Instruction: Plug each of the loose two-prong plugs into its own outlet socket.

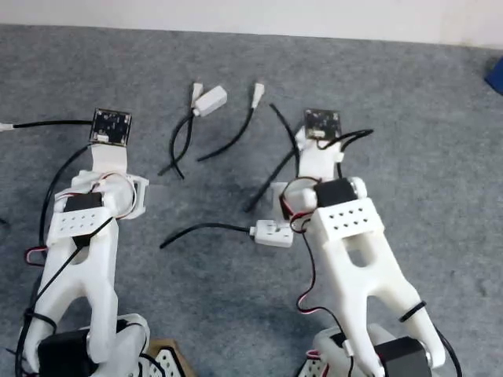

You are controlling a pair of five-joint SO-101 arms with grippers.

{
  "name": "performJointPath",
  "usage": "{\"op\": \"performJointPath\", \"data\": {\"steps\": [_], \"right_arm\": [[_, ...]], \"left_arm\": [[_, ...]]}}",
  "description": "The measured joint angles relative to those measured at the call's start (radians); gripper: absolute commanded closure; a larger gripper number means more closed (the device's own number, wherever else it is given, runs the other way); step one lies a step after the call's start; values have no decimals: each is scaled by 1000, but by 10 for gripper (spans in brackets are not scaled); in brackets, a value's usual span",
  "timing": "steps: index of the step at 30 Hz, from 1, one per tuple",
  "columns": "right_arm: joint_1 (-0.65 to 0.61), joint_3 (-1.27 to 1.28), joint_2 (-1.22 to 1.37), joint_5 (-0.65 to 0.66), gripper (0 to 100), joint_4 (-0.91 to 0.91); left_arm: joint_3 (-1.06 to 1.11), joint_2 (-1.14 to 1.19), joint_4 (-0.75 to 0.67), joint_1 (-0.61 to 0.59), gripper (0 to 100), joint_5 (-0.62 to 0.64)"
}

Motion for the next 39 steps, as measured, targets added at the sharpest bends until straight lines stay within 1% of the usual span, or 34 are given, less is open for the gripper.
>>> {"op": "performJointPath", "data": {"steps": [6,13,21,24,27,30,32,35,39], "right_arm": [[-8,0,20,-2,991,-25],[-11,-2,161,-5,991,-64],[-18,0,170,-5,991,-66],[-20,0,169,-5,991,-66],[-20,0,110,-5,991,-66],[-20,0,34,-14,991,-106],[-8,0,-12,-28,991,-149],[15,0,-57,-48,991,-221],[28,-8,-64,-68,991,-262]], "left_arm": [[0,0,0,0,611,-9],[0,0,0,0,611,-11],[0,0,0,-18,611,-12],[0,0,0,-18,611,-12],[0,0,0,-18,611,-12],[0,0,0,-17,611,-12],[-5,0,8,6,611,-12],[-89,0,112,63,607,-12],[-281,0,322,167,585,11]]}}
